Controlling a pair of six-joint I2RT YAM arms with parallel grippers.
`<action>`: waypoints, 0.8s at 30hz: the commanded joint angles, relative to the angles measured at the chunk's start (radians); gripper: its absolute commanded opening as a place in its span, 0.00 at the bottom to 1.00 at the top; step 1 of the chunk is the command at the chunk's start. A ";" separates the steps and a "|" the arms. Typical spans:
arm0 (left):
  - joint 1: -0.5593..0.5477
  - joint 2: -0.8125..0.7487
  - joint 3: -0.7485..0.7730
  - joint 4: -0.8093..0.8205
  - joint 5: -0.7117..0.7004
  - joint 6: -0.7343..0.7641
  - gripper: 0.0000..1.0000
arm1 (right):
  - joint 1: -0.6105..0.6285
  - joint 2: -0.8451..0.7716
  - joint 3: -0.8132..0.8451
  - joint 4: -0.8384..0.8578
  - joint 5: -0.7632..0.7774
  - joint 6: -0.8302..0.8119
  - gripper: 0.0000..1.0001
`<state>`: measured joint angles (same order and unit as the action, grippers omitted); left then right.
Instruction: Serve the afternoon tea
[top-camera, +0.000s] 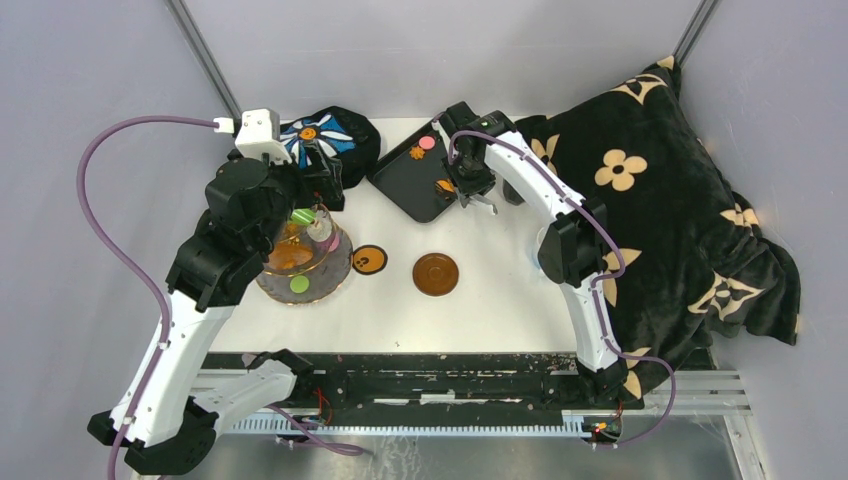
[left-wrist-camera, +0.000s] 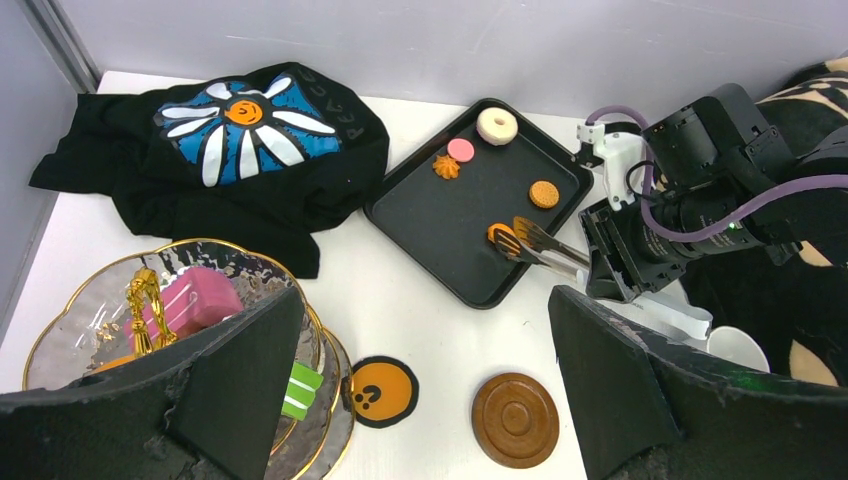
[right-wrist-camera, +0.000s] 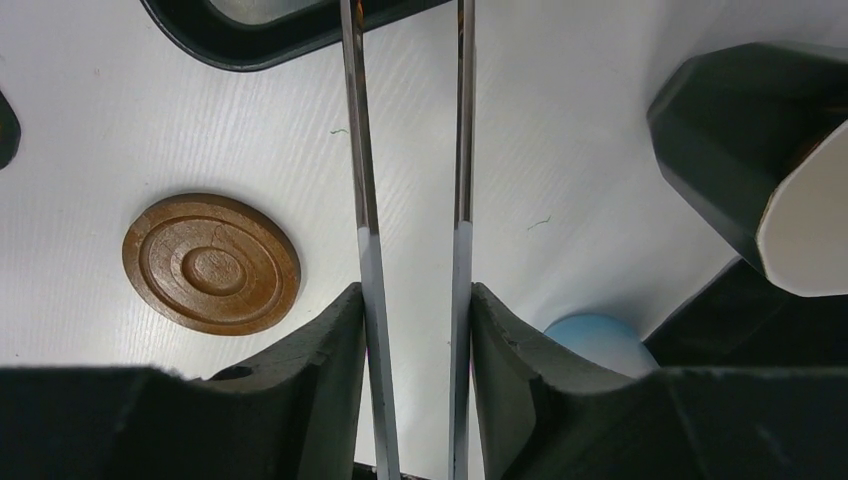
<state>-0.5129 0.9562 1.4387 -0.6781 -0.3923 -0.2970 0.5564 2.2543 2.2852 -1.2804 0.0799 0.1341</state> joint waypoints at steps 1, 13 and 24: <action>-0.001 -0.013 0.014 0.036 -0.026 -0.005 0.99 | 0.003 -0.006 0.050 0.049 0.045 0.004 0.45; -0.001 -0.004 0.023 0.036 -0.022 -0.002 0.99 | 0.002 0.009 0.051 0.108 0.052 0.001 0.51; -0.002 0.001 0.032 0.032 -0.022 -0.002 0.99 | 0.002 0.048 0.074 0.121 0.004 0.000 0.42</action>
<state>-0.5129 0.9562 1.4387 -0.6781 -0.3939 -0.2970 0.5564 2.2948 2.2921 -1.1881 0.1047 0.1333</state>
